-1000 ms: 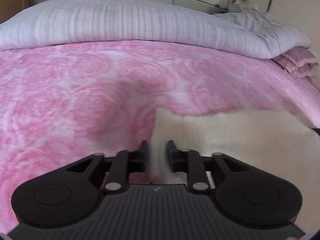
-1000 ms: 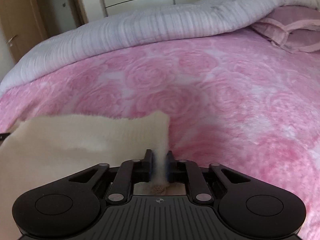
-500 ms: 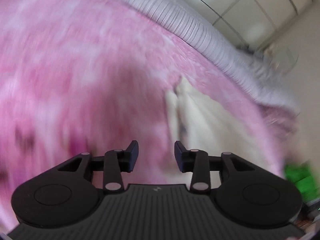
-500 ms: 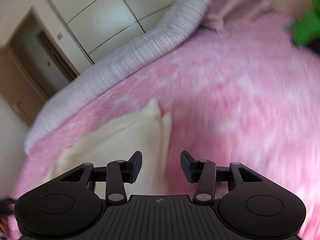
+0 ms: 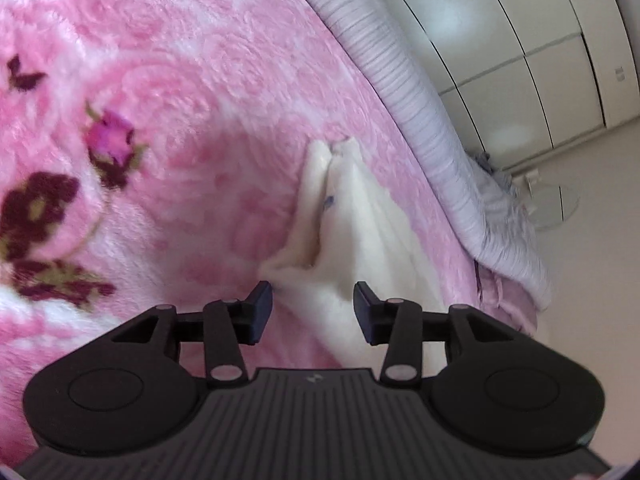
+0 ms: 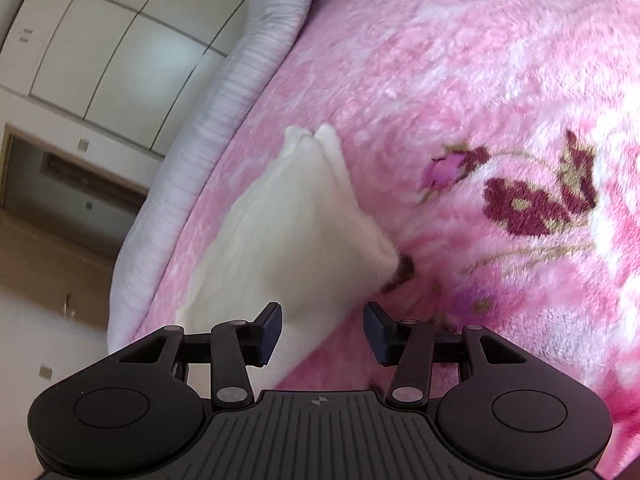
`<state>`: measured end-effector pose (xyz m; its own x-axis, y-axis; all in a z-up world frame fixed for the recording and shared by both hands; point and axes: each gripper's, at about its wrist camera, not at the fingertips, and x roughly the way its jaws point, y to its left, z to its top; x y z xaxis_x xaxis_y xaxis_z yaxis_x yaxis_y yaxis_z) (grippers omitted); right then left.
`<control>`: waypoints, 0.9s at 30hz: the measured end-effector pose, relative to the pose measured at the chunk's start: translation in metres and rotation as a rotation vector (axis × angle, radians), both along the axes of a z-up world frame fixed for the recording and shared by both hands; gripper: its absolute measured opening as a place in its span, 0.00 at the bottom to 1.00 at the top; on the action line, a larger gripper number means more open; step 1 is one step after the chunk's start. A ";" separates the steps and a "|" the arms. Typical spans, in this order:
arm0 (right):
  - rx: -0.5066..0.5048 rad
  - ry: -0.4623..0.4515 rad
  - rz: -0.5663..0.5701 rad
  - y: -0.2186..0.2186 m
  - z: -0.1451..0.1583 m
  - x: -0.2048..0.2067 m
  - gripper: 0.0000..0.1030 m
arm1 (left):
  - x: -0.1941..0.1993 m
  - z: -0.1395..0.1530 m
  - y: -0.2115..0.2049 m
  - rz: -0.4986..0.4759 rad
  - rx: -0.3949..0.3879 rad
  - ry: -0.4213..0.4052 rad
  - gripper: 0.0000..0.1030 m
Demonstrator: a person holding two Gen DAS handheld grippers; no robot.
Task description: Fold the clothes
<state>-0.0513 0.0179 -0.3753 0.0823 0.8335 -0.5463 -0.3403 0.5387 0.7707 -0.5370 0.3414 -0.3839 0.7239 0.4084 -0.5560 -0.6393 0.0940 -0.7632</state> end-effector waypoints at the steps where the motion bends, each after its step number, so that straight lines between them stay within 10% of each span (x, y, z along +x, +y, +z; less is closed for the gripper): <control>1: -0.002 -0.005 -0.010 0.001 -0.002 0.001 0.48 | 0.003 -0.002 0.001 -0.003 0.006 0.009 0.42; 5: -0.011 -0.013 -0.061 0.001 -0.012 0.004 0.48 | 0.013 -0.010 0.003 -0.025 0.028 0.081 0.31; 7: -0.019 -0.036 -0.081 0.001 -0.015 0.007 0.21 | 0.018 -0.011 0.002 -0.040 0.063 0.126 0.23; 9: -0.027 -0.079 -0.086 0.000 -0.012 0.009 0.16 | 0.021 -0.002 -0.005 -0.063 0.154 0.176 0.17; 12: -0.031 -0.192 -0.087 -0.001 0.002 0.007 0.15 | 0.030 0.004 -0.014 -0.113 0.270 0.268 0.18; 20: -0.133 -0.172 -0.050 -0.005 -0.006 0.007 0.24 | 0.010 0.005 -0.026 -0.121 0.241 0.275 0.19; 27: -0.249 -0.641 0.071 0.014 0.056 -0.025 0.34 | 0.034 0.071 -0.040 -0.161 0.496 0.425 0.14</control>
<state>-0.0767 0.0323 -0.3194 0.4030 0.7048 -0.5838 -0.7281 0.6334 0.2621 -0.5032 0.3018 -0.3132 0.5569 0.5945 -0.5800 -0.8232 0.4880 -0.2902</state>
